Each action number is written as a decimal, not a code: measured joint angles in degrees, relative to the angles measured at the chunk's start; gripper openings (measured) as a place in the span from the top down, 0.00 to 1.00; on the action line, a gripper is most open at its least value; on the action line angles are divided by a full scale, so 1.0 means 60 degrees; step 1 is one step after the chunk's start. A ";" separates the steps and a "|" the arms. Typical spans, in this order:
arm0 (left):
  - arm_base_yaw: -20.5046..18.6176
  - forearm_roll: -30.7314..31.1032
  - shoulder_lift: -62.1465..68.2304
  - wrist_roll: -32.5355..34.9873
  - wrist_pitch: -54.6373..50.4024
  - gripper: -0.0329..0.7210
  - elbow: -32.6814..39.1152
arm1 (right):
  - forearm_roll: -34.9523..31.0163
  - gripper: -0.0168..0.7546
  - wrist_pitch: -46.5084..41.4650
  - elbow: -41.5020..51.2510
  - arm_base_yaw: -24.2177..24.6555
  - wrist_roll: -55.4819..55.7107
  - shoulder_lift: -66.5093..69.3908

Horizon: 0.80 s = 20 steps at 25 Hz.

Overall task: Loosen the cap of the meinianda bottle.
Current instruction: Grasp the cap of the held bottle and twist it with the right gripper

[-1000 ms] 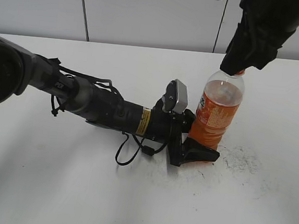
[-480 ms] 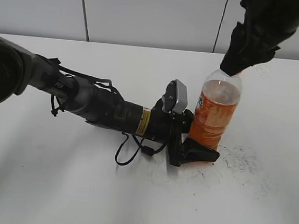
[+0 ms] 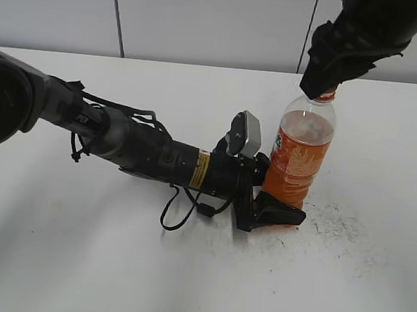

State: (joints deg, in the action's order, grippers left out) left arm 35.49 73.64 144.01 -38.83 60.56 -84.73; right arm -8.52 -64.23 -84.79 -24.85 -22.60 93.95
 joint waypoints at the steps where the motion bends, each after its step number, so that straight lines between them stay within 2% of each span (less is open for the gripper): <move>1: 0.0000 0.0000 0.0000 0.0000 0.0000 0.22 0.0000 | 0.0000 0.48 0.0065 0.0000 0.0000 0.0346 0.0000; 7: 0.0000 0.0000 0.0000 0.0000 0.0000 0.22 0.0000 | 0.0000 0.48 0.0261 0.0000 0.0000 0.1425 0.0000; 14: 0.0000 0.0000 0.0000 -0.0007 -0.0010 0.22 0.0000 | -0.0136 0.62 0.0269 0.0000 0.0000 0.1748 0.0000; 20: 0.0000 0.0000 0.0000 -0.0007 -0.0010 0.22 0.0000 | -0.0162 0.63 0.0186 0.0000 0.0000 0.1478 0.0000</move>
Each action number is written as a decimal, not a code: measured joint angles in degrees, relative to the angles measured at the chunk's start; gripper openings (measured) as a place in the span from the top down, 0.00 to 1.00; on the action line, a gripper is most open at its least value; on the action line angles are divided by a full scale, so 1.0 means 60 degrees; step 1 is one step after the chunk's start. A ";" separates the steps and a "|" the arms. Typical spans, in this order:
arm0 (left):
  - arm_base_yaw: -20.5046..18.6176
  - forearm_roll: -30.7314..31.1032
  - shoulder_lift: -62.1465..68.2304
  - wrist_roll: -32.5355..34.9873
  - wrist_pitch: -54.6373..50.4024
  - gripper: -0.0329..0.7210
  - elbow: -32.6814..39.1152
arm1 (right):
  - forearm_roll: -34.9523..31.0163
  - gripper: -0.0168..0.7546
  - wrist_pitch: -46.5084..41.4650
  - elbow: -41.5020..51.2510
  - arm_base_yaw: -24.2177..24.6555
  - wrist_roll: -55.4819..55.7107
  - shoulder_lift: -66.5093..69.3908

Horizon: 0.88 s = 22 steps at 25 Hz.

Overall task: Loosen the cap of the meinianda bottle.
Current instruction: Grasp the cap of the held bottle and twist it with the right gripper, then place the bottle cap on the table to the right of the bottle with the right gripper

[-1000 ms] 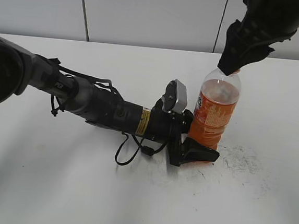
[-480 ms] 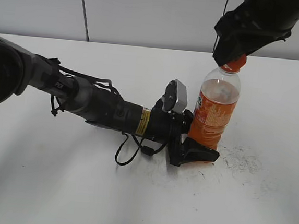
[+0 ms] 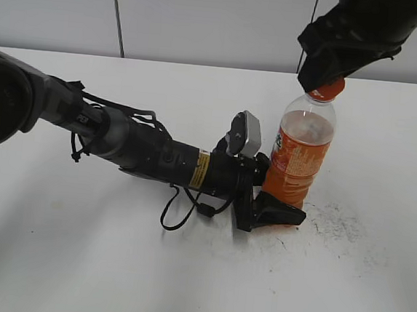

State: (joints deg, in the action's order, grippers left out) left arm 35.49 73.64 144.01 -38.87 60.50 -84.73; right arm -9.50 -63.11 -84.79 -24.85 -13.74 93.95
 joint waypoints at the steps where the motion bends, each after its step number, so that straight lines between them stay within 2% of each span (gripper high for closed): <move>1: 0.0000 0.0000 0.0000 0.0000 0.0000 0.22 0.0000 | 0.0000 0.63 0.0000 0.0000 0.0000 -0.0107 0.0000; 13: 0.0000 0.0000 0.0000 0.0000 0.0000 0.22 0.0000 | -0.0031 0.63 -0.0415 0.0000 0.0000 -0.2121 -0.0631; 19: 0.0000 0.0000 0.0000 0.0000 0.0000 0.22 0.0000 | 0.0233 0.63 -0.1008 0.0000 0.0010 -0.1764 -0.1290; 22: 0.0000 0.0000 0.0000 0.0000 -0.0019 0.22 0.0000 | 0.0437 0.63 -0.1061 0.0012 0.0391 -0.1093 -0.1792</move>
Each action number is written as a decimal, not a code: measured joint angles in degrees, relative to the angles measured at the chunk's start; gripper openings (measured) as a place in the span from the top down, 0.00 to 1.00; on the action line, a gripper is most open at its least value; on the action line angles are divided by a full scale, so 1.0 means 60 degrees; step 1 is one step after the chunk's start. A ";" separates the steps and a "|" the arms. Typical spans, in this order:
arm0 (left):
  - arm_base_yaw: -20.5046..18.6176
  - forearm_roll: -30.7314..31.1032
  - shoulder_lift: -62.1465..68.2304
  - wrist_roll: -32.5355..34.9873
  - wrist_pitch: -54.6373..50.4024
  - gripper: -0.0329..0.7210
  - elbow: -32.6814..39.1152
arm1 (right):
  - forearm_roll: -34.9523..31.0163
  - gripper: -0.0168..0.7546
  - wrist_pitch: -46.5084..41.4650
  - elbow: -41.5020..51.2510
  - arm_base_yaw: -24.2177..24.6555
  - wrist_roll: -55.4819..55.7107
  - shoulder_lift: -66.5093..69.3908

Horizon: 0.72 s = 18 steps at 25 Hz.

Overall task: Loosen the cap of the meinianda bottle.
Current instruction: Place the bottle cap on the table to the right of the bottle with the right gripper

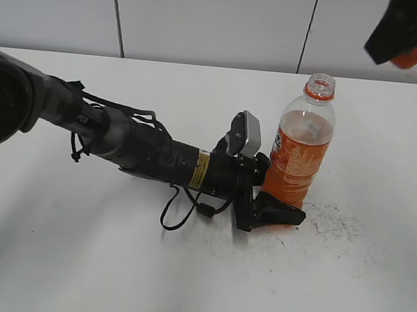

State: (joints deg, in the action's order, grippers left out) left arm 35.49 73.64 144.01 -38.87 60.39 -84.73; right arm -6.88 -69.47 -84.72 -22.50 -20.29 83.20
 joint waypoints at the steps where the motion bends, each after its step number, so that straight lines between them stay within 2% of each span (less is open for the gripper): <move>1: 0.0000 0.0000 0.0000 0.0000 0.0000 0.22 0.0000 | 0.0017 0.63 0.0000 0.0037 0.0149 0.0109 -0.0130; 7: 0.0000 0.0000 0.0000 0.0000 0.0003 0.22 0.0000 | 0.0112 0.63 0.0525 0.1781 0.1563 0.0746 -0.1464; 11: 0.0000 0.0000 0.0000 0.0000 0.0012 0.22 0.0000 | 0.0136 0.63 0.2634 0.4878 0.2416 0.1479 -0.2385; 14: 0.0000 0.0000 0.0000 0.0000 0.0006 0.22 0.0000 | 0.0010 0.63 0.4361 0.6719 0.2454 0.2134 -0.2419; 18: 0.0000 0.0000 0.0000 0.0000 -0.0006 0.22 0.0000 | -0.0656 0.63 0.6700 0.8291 0.2454 0.2424 -0.1822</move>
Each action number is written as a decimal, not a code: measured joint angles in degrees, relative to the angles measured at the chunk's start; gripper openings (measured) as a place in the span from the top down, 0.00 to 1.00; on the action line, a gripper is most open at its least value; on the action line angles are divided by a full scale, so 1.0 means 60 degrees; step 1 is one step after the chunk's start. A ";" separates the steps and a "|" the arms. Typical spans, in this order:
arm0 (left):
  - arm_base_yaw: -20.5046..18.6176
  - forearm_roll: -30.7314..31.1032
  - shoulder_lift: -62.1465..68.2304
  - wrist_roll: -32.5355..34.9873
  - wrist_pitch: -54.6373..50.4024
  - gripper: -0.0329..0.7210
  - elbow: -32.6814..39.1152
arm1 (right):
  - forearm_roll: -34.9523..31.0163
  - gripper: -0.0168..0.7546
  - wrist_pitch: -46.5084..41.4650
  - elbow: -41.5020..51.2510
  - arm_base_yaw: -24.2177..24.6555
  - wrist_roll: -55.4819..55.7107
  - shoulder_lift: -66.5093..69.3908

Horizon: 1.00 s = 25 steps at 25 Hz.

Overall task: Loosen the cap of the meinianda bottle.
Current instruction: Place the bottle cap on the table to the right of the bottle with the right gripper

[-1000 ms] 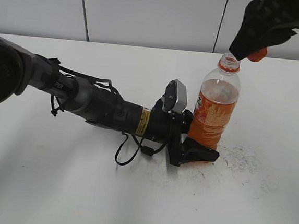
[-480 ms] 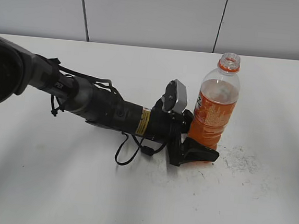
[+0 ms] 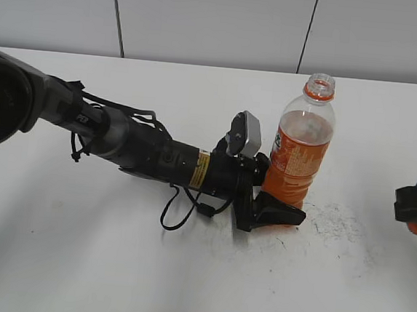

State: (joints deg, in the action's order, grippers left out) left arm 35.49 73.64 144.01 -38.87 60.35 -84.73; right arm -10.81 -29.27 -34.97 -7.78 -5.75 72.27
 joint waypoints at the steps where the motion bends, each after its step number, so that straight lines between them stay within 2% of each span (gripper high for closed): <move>1: 0.0000 0.0000 0.0000 0.0000 0.0000 0.22 0.0000 | -0.0069 0.63 0.0377 0.0157 0.0000 0.0009 0.0194; 6: 0.0000 0.0000 0.0000 0.0000 0.0000 0.22 0.0000 | -0.0384 0.63 0.2703 0.0352 0.0000 0.0046 0.2005; 11: 0.0000 0.0008 0.0000 0.0000 0.0000 0.22 0.0000 | -0.0428 0.63 0.4114 0.0352 0.0000 0.0046 0.3526; 18: 0.0000 0.0008 0.0000 0.0000 -0.0014 0.22 0.0000 | -0.0456 0.63 0.4677 0.0359 0.0000 0.0046 0.4799; 25: 0.0000 0.0008 -0.0003 0.0000 -0.0092 0.22 0.0000 | -0.0528 0.62 0.4878 0.0359 0.0000 0.0046 0.4900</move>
State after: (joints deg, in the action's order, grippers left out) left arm 35.49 73.69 143.99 -38.87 59.80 -84.73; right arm -13.98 0.00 -32.81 -7.78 -5.48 101.67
